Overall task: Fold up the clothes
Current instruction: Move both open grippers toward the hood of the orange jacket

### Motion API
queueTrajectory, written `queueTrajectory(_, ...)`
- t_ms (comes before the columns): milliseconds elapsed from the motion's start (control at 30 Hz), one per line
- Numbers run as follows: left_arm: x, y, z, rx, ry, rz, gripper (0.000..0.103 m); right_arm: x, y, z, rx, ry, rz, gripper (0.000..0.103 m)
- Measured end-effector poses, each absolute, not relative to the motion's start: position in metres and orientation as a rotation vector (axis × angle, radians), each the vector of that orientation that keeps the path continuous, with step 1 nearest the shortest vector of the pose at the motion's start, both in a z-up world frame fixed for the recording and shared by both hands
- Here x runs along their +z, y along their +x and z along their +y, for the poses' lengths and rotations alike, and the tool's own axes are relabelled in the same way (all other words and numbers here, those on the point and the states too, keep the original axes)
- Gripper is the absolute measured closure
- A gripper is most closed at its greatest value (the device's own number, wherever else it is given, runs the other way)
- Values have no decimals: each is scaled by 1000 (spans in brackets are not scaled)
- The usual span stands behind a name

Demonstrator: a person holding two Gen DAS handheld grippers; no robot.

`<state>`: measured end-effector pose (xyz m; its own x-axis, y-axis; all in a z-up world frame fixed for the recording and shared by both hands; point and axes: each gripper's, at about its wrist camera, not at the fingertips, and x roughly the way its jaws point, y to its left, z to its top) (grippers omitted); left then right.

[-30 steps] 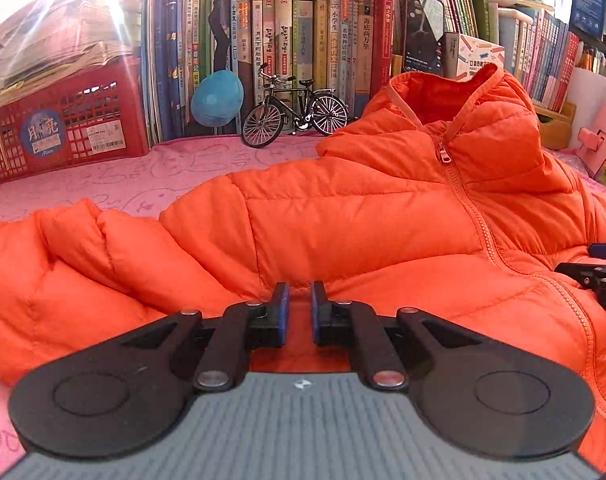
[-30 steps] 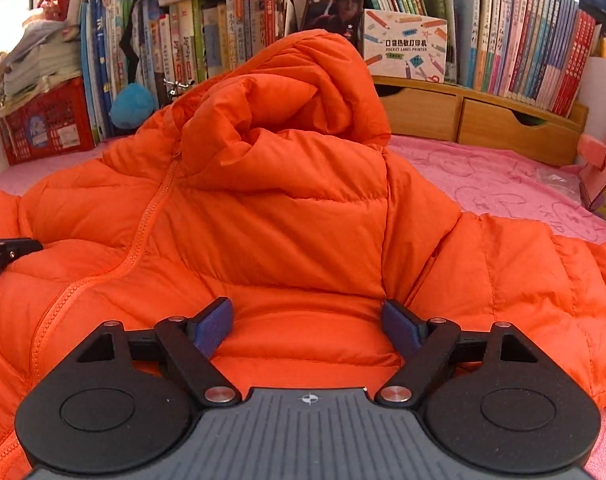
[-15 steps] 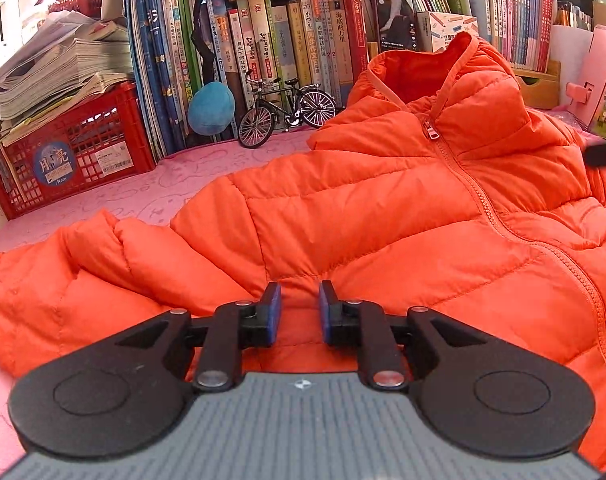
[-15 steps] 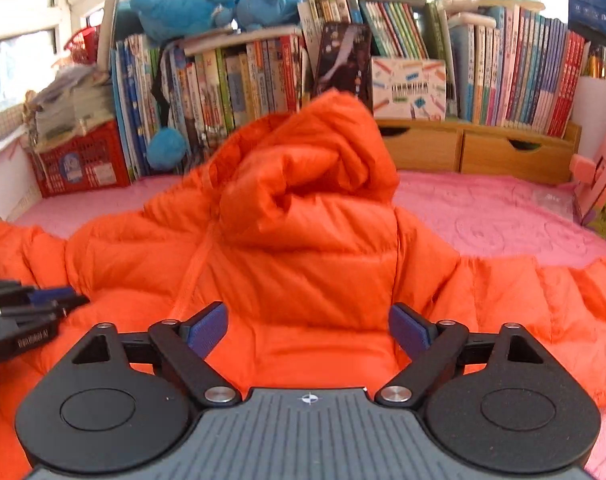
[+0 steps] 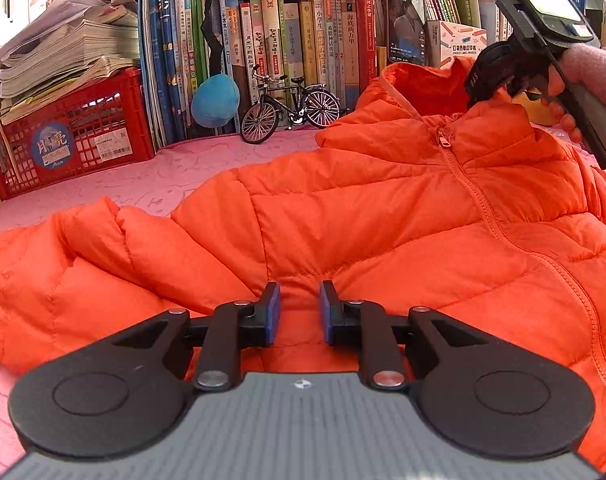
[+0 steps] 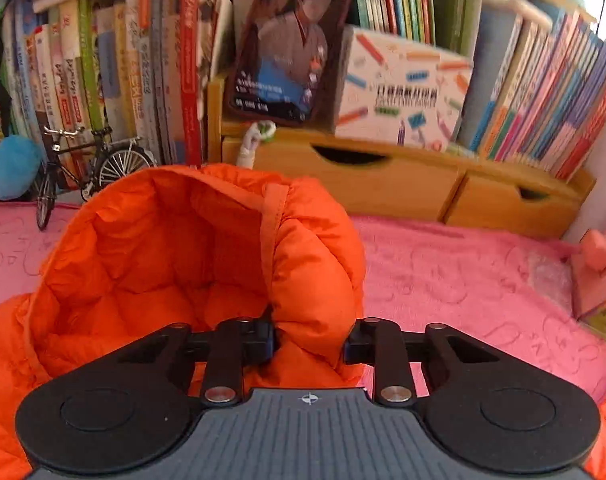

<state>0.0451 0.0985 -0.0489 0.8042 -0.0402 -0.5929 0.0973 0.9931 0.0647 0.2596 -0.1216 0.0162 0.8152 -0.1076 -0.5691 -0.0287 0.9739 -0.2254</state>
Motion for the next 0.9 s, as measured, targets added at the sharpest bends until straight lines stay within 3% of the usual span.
queueTrajectory(167,-49,46,101,-78,77,634,82,38,133,-69,20,-561,-192,80)
queueTrajectory(233,-49,46,101,-78,76,634,82,38,105,-69,37,-575,-308,73)
queueTrajectory(300,-48,46,100,-77,76,634,81,31,107,-76,24,-579,-271,51)
queueTrajectory(333,-48,46,100,-76,78,634,81,28,118,-81,15,-591,-183,32)
queueTrajectory(367,-48,46,99,-75,80,634,81,24,132,-86,7,-598,-66,24)
queueTrajectory(400,-48,46,99,-74,81,634,81,19,150,-93,-4,-585,96,24)
queueTrajectory(467,-48,47,99,-74,83,634,81,10,172,-109,-28,-497,319,34)
queueTrajectory(533,-48,47,99,-73,84,634,81,11,170,-134,-6,-319,389,32)
queueTrajectory(633,-48,47,98,-70,91,634,81,19,149,-161,53,-138,387,19)
queueTrajectory(733,-48,47,96,-65,103,633,81,17,129,-173,121,-74,409,18)
queueTrajectory(800,-48,47,95,-62,110,632,80,9,119,-169,164,-110,465,28)
queueTrajectory(867,-49,47,94,-59,119,630,80,-7,112,-160,179,-172,523,49)
queueTrajectory(900,-49,46,94,-57,125,630,80,-18,110,-155,179,-203,556,53)
